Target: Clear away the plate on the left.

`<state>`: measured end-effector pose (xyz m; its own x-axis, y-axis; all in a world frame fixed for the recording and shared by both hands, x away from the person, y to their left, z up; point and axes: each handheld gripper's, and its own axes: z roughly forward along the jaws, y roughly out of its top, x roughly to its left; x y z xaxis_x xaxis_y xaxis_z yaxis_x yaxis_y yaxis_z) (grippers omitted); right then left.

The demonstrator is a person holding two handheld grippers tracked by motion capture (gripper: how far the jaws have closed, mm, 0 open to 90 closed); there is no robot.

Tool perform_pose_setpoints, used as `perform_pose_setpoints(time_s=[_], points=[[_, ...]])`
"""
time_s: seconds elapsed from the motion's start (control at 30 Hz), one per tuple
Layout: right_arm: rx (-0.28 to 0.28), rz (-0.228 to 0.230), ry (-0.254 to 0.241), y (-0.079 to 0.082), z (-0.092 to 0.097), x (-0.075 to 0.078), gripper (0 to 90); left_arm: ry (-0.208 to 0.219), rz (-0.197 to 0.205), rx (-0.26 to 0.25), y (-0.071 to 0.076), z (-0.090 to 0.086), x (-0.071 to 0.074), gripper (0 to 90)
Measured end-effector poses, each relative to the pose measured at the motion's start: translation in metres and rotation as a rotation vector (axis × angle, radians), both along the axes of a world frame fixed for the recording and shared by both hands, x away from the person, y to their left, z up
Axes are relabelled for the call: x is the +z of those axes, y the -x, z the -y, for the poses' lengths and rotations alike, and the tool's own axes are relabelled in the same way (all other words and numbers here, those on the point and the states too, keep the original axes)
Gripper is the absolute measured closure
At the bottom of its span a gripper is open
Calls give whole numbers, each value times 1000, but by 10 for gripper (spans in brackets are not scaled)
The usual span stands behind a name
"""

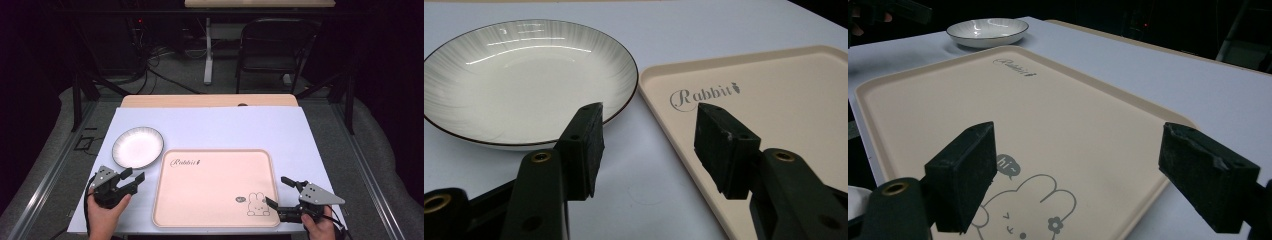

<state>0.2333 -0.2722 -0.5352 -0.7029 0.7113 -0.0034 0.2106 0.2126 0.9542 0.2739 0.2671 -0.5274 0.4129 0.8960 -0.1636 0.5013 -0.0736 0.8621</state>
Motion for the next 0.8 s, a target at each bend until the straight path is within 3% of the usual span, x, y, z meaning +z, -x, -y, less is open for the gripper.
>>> perform_pose_setpoints(time_s=[0.8], points=[[-1,9,6,3,1,1,148,23,4,16,-1,-3,1,444]])
